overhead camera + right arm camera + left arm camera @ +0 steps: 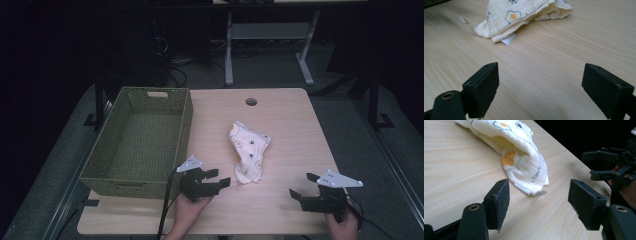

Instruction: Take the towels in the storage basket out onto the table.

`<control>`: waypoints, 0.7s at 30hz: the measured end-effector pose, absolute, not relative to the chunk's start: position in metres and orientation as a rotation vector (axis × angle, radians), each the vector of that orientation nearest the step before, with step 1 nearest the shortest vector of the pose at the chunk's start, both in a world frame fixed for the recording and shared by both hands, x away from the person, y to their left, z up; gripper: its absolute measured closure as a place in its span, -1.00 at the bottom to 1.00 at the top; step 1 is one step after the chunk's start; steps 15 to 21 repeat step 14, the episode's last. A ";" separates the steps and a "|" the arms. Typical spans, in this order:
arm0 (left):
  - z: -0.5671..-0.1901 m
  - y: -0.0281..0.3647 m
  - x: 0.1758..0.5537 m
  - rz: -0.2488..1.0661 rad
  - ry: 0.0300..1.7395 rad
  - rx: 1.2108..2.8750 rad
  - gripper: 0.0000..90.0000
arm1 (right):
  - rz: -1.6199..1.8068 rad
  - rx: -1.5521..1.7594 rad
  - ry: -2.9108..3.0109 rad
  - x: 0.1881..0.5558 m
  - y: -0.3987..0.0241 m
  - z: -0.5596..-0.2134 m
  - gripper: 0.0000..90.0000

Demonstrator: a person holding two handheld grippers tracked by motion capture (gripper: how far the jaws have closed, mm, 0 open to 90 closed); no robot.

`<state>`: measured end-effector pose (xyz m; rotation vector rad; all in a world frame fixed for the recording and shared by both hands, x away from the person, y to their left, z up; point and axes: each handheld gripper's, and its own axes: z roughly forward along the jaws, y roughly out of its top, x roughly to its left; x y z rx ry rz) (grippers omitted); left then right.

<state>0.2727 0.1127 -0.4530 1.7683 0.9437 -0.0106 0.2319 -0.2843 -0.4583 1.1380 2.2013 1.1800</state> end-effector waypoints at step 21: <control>-0.447 0.121 0.238 0.095 0.836 1.838 -0.31 | 1.181 1.135 2.203 0.231 -0.282 -0.458 -0.69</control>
